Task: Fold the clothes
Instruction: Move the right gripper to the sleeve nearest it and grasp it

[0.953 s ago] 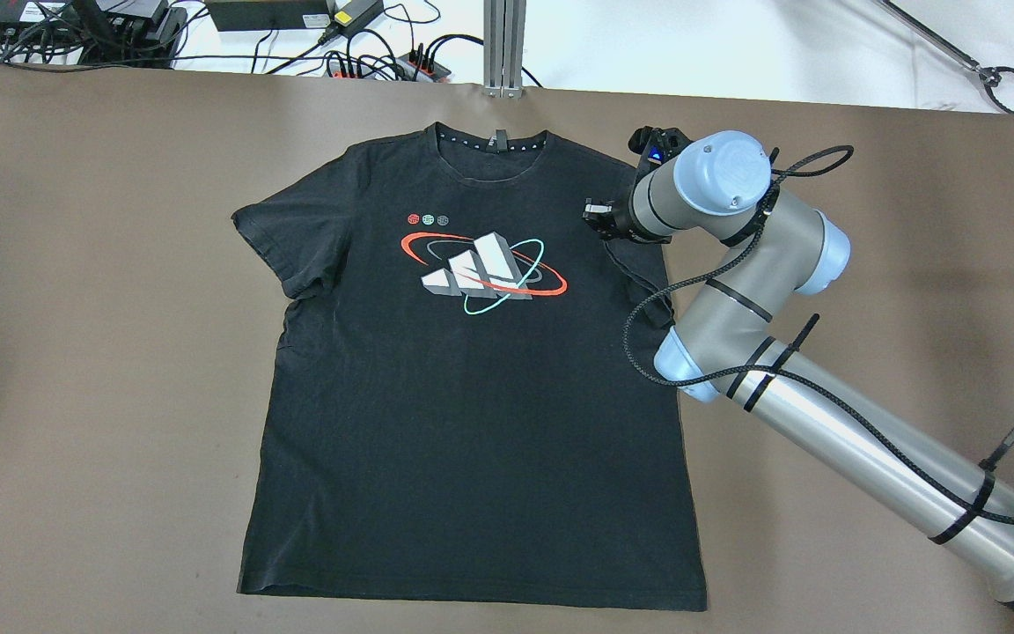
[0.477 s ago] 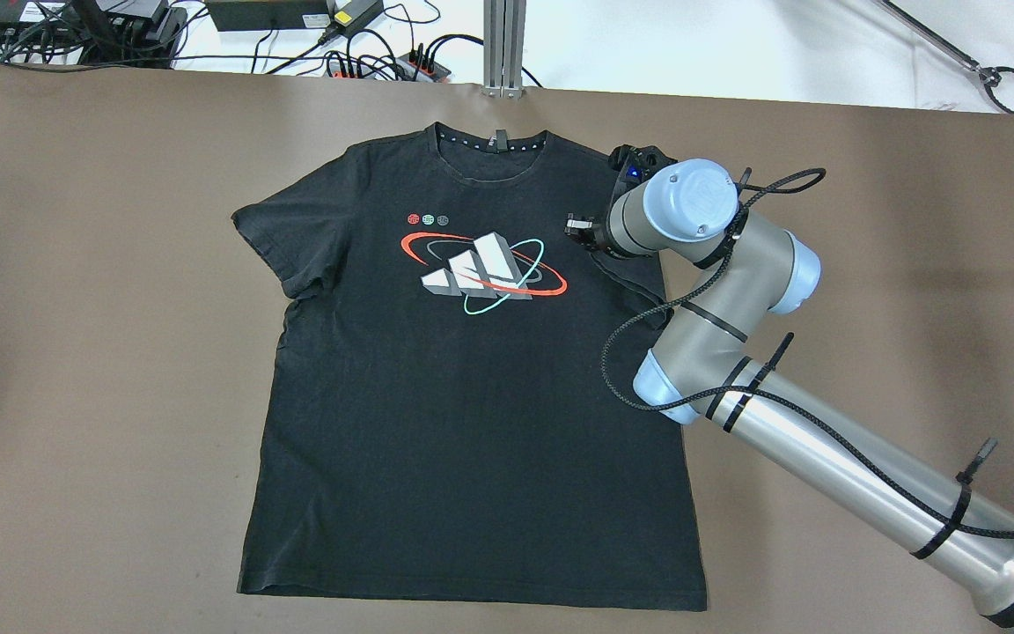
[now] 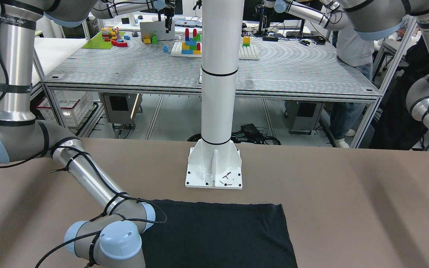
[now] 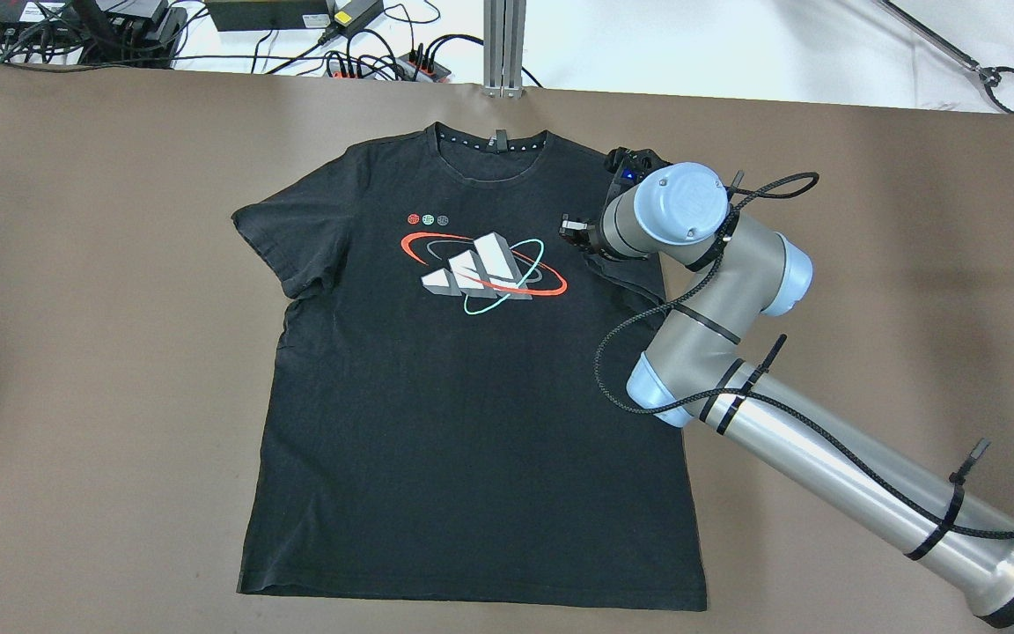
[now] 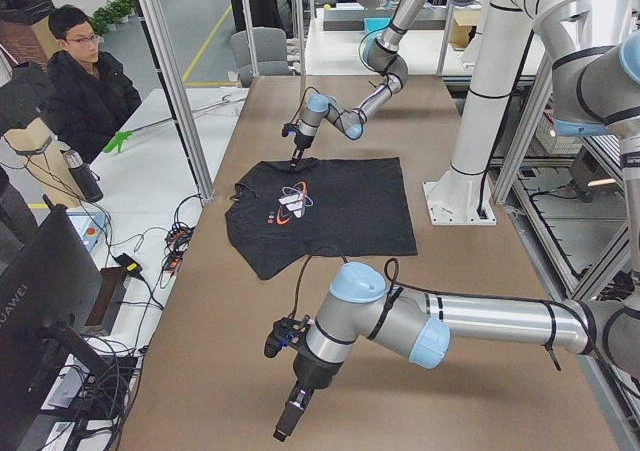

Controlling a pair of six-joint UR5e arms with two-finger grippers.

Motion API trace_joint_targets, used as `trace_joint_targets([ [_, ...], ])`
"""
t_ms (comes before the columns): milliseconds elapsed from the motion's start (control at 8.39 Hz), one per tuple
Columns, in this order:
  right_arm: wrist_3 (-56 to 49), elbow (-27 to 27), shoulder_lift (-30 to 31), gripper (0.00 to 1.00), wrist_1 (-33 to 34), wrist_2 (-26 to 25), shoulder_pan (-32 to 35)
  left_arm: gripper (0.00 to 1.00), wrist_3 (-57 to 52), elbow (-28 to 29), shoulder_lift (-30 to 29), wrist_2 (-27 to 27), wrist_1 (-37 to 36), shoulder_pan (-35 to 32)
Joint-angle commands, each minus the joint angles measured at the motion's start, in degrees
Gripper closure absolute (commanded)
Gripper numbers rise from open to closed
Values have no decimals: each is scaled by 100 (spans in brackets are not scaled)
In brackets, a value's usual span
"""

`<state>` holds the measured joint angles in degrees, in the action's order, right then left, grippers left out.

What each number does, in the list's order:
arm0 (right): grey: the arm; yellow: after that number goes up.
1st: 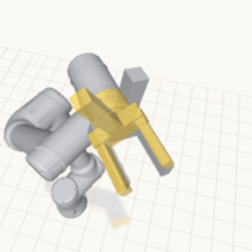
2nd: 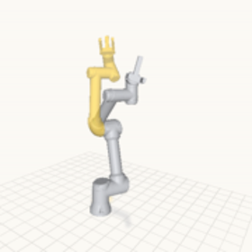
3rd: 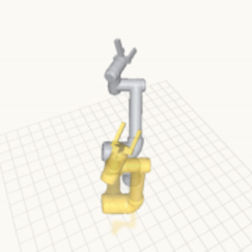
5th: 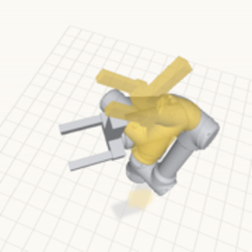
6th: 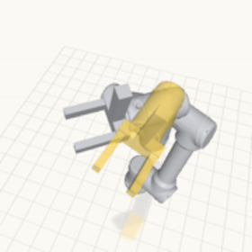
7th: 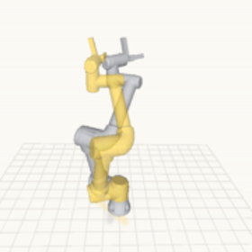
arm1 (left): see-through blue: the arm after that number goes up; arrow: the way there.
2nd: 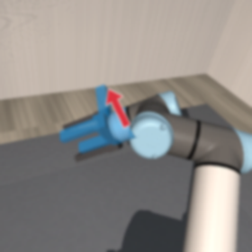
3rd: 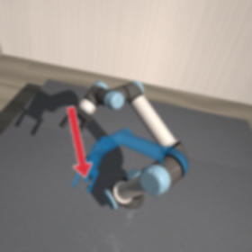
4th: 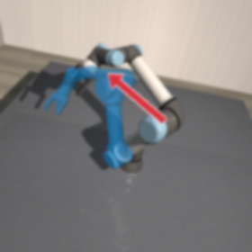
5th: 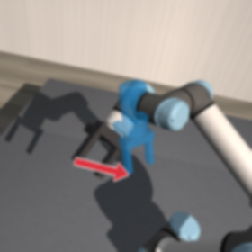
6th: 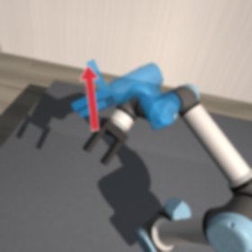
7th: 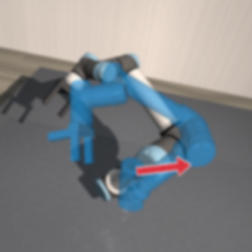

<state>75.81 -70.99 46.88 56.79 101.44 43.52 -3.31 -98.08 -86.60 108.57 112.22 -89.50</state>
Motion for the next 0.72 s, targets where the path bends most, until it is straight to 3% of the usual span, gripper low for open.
trace_joint_targets([
  [0, 74, -160, 31, 6, 25, 8, -1, 7, 967, 43, -460, 1075, -7, 641],
  [238, 74, -502, 294, 6, 52, 25, -176, 12, 2058, 243, -1153, 1482, -7, 1467],
  [596, 74, -680, 418, 6, 61, 25, -256, 28, 3097, 1639, -2744, 1693, 45, 2366],
])
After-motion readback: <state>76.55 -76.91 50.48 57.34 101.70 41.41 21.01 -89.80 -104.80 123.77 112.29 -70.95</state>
